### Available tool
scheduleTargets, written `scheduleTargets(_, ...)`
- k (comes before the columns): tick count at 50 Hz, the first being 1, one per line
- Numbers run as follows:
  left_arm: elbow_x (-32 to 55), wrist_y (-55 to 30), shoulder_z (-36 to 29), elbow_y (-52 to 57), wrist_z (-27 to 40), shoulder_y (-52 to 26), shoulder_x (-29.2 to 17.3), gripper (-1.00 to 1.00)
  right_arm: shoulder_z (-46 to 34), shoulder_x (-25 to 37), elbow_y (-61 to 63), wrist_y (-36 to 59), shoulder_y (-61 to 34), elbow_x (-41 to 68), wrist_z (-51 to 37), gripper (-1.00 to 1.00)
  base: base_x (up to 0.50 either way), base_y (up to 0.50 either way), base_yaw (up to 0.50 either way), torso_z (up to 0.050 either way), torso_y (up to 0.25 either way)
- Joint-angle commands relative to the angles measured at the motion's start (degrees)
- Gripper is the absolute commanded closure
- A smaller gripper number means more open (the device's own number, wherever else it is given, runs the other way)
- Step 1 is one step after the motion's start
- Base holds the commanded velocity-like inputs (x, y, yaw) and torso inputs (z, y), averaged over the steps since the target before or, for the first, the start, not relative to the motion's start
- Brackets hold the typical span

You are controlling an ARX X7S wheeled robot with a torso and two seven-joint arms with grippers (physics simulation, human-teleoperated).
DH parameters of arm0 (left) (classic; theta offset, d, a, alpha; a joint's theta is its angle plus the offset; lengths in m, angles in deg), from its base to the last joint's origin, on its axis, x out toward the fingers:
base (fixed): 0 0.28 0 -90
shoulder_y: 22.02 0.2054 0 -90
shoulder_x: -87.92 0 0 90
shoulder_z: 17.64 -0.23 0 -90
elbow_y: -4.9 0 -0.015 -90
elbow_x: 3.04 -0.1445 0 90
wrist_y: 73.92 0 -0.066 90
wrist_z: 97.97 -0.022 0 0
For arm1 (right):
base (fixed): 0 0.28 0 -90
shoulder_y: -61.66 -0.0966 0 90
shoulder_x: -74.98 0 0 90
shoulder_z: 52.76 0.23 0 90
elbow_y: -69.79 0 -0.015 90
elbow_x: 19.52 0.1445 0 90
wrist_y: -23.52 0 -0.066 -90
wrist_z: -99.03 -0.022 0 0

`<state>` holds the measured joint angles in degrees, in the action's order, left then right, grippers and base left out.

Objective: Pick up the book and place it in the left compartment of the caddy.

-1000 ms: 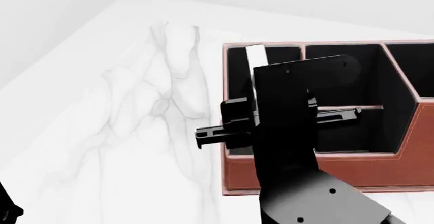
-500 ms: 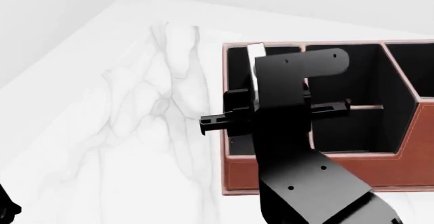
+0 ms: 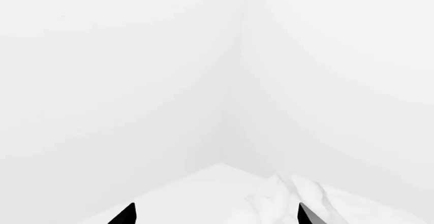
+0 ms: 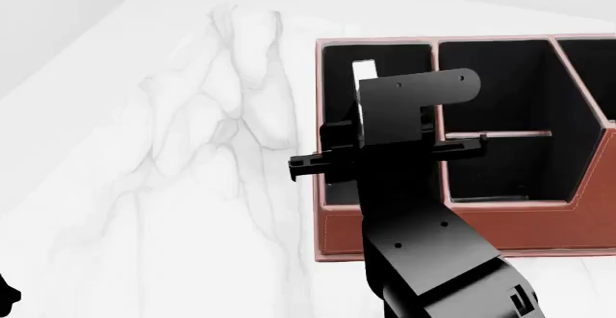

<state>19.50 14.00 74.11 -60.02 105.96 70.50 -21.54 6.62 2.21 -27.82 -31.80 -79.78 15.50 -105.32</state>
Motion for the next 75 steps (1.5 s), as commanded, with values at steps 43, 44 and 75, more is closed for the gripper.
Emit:
scheduleTargets(43,-2.50,2.02,0.09,0.86,-1.17,1.46,1.30,-1.00,1.26,-5.51,-19.41,-9.30,-11.08,-6.38,9.76,1.00,0.00,0.00,0.00,0.000,-0.051)
scheduleTargets(44,-2.49,2.03,0.09,0.95,-1.13,1.50,1.28,-1.00,1.27,-5.53,-19.53,-9.41,-11.12,-6.39,9.77,1.00,0.00,0.00,0.00,0.000,-0.047)
scheduleTargets(75,-1.47,2.74,0.17,1.72,-0.82,1.88,0.77,-1.00,1.69,-7.40,-29.23,-14.96,-15.43,-7.11,12.60,1.00,0.00,0.00,0.00,0.000,-0.067)
